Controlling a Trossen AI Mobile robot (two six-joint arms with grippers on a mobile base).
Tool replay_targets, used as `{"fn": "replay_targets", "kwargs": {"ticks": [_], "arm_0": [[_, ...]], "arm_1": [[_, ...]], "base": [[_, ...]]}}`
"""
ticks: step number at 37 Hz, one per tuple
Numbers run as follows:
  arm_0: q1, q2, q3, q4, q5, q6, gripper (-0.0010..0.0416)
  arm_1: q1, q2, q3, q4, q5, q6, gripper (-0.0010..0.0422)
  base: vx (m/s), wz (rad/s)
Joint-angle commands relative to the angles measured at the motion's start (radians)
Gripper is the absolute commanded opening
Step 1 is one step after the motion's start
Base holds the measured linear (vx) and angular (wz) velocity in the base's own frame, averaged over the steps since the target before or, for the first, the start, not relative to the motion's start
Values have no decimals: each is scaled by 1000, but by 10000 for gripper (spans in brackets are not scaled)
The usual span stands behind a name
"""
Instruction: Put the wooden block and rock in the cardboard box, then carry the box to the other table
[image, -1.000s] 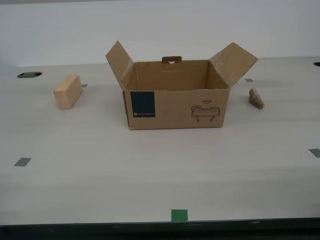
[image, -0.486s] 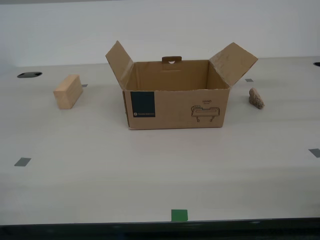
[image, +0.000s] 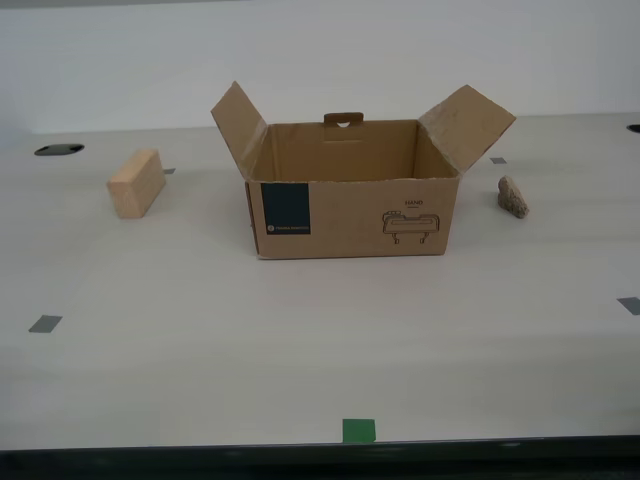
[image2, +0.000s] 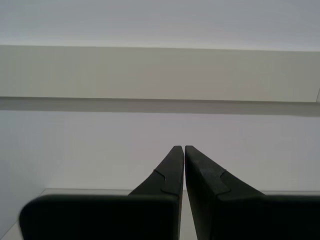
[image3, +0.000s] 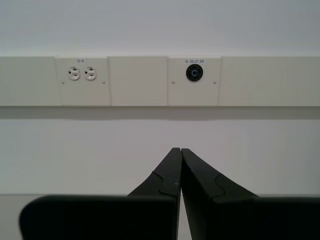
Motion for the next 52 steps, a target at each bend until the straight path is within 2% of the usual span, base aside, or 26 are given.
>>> {"fn": "replay_targets", "kwargs": {"ticks": [1,52], "arm_0": [[0,0,2,2,-2,0,0],[0,0,2,2,-2,0,0]], "arm_1": [[0,0,1,3,-4,2,0],[0,0,1,3,-4,2,0]], "base": [[0,0],[0,0]]}}
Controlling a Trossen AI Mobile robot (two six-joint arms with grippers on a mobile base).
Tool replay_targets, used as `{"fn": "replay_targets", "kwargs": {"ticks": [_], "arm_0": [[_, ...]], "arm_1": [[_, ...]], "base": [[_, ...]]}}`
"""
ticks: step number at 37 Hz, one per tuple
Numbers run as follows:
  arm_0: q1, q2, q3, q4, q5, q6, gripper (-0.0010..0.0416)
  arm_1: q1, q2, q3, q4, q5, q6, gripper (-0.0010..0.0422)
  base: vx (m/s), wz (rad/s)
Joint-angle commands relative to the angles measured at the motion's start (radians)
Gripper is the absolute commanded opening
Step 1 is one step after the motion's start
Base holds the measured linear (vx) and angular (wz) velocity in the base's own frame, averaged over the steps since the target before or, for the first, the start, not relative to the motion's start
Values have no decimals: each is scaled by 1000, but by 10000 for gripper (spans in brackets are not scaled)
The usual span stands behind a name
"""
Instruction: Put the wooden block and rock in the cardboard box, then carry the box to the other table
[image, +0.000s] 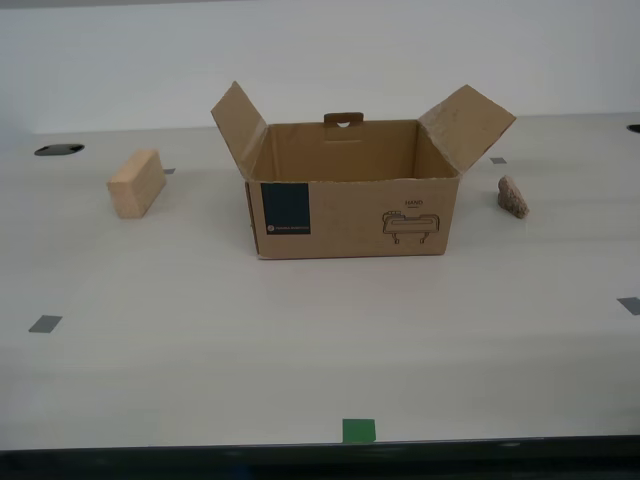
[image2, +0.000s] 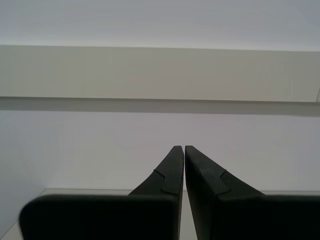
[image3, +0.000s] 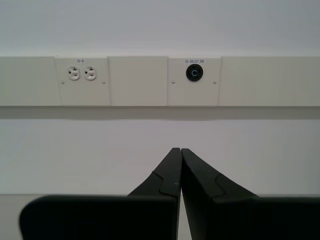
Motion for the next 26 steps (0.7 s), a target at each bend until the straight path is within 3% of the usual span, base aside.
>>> {"fn": "replay_targets", "kwargs": {"ticks": [1,26], "arm_0": [[0,0,2,2,-2,0,0],[0,0,2,2,-2,0,0]], "arm_1": [[0,0,1,3,-4,2,0],[0,0,1,3,-4,2,0]], "base": [[0,0],[0,0]]}}
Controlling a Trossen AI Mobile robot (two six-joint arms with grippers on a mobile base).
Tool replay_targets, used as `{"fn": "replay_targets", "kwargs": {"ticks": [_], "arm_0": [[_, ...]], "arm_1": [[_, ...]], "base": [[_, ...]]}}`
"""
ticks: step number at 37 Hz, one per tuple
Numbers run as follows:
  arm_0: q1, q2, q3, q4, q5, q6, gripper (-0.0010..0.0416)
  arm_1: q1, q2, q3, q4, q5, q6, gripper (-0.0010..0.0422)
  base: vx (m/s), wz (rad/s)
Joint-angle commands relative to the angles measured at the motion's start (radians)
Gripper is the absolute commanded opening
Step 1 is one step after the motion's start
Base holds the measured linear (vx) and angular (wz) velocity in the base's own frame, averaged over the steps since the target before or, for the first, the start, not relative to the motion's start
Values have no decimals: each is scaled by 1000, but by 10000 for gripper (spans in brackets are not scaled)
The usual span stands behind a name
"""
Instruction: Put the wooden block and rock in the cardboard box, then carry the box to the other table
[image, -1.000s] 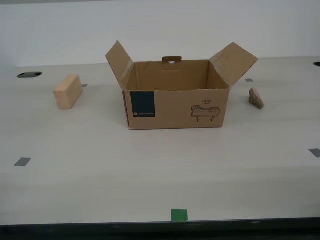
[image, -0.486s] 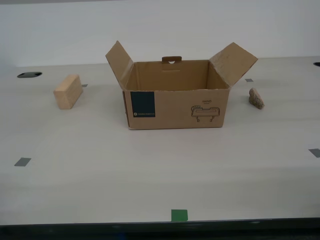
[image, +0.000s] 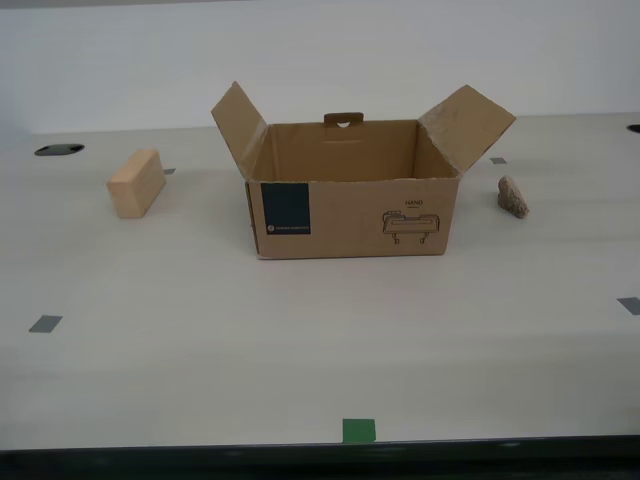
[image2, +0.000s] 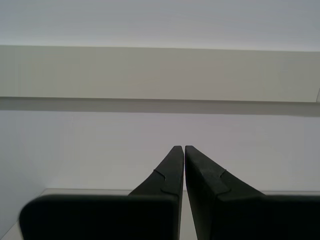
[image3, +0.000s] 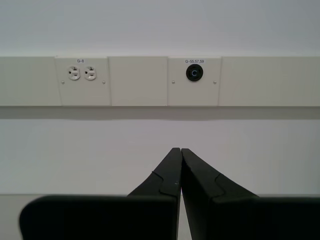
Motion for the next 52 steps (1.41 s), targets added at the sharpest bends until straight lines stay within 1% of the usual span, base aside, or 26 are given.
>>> {"fn": "replay_targets", "kwargs": {"ticks": [1,52], "arm_0": [[0,0,2,2,-2,0,0],[0,0,2,2,-2,0,0]], "arm_1": [[0,0,1,3,-4,2,0],[0,0,1,3,-4,2,0]], "base": [[0,0],[0,0]]}}
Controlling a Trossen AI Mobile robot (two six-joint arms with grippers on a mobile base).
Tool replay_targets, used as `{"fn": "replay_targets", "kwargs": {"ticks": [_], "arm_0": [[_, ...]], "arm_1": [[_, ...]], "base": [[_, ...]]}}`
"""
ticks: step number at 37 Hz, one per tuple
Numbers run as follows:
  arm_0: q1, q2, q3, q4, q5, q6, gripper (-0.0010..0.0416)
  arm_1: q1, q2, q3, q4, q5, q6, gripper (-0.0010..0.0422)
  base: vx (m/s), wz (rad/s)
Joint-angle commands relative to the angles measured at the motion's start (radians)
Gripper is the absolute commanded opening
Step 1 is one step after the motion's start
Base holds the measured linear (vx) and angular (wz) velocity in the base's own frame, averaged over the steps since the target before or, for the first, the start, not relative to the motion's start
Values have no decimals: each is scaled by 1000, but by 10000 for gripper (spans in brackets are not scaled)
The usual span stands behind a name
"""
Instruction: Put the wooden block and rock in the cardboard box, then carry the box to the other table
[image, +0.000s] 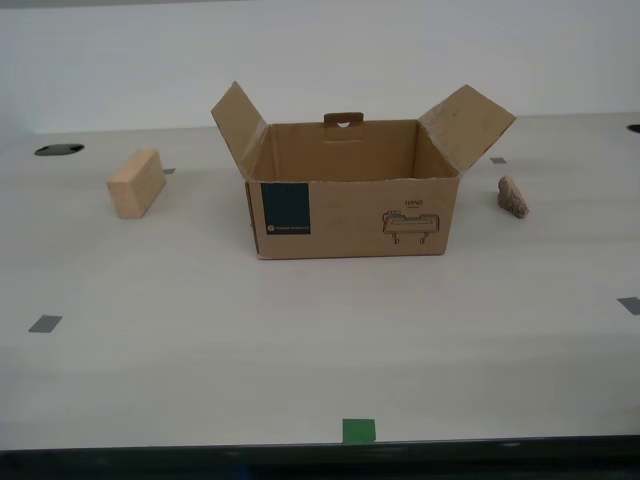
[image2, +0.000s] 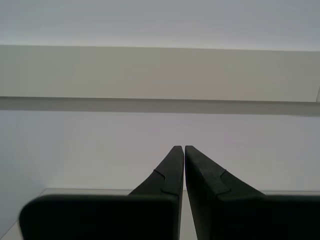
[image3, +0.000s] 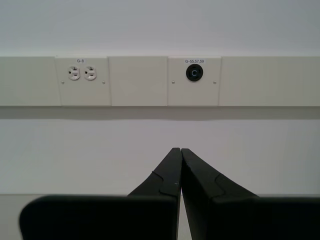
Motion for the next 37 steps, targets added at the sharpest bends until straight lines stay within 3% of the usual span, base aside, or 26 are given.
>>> {"fn": "replay_targets", "kwargs": {"ticks": [1,26,37], "arm_0": [[0,0,2,2,-2,0,0],[0,-1,2,-6,-1,0,0],[0,-1,2,-69,-2,0,0]], "arm_1": [[0,0,1,3,-4,2,0],[0,0,1,-1,-3,1,0],[-1,0,1,-24,47,-6,0]], "base": [[0,0],[0,0],[0,0]]}}
